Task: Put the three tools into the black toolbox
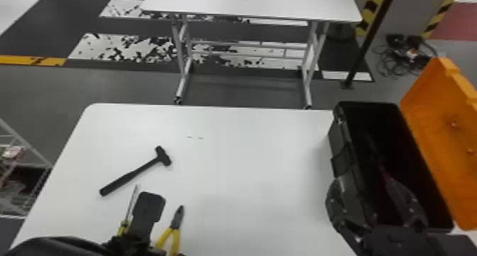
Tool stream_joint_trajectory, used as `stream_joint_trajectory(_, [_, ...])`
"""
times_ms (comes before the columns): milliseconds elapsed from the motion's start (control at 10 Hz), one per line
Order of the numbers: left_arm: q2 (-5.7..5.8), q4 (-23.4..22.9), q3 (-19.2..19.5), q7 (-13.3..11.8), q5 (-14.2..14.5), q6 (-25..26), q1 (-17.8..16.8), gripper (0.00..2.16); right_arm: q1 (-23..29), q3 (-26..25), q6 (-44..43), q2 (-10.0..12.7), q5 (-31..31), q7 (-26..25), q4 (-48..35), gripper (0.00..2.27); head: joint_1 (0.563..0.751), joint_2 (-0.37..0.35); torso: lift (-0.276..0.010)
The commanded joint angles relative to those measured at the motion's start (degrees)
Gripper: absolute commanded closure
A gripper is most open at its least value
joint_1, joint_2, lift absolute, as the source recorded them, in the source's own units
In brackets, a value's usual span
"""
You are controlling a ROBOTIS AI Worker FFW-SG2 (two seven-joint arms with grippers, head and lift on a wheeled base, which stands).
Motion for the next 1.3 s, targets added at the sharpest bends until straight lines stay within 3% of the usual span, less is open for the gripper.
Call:
stream_joint_trajectory(0, [0.0, 1.02, -0.01, -0.06, -0.09, -0.37, -0.36, 0.87, 0.0, 0.01, -0.1, 0.08, -0.09, 0.0, 0.18, 0.11, 0.695, -0.016, -0.051])
stream_joint_trajectory(100, [0.0, 1.1, -0.01, -0.06, -0.09, -0.2, -0.36, 1.35, 0.0, 0.01, -0.28, 0.08, 0.0, 0.0, 0.18, 0.11, 0.695, -0.014, -0.051])
stream_joint_trajectory(200, [0.0, 0.84, -0.01, 0.03, -0.09, -0.02, -0.36, 1.43, 0.0, 0.01, -0.28, 0.08, 0.0, 0.0, 0.18, 0.11, 0.695, -0.012, -0.051])
stream_joint_trajectory(400, [0.0, 0.05, 0.08, 0.38, -0.09, -0.2, 0.26, 1.43, -0.09, 0.27, -0.28, 0.17, 0.0, 0.0, 0.18, 0.11, 0.695, -0.01, -0.051])
stream_joint_trajectory(800, [0.18, -6.89, 0.17, 1.26, -0.27, -0.02, 3.33, 1.43, -0.26, 0.62, -0.28, 0.17, 0.0, 0.0, 0.44, 0.11, 0.695, -0.009, -0.051])
stream_joint_trajectory(1200, [0.44, -10.23, 0.08, 1.79, -0.35, 0.86, 4.83, 1.43, -0.61, 0.89, -0.28, 0.17, 0.0, 0.0, 0.7, 0.11, 0.695, -0.014, -0.051])
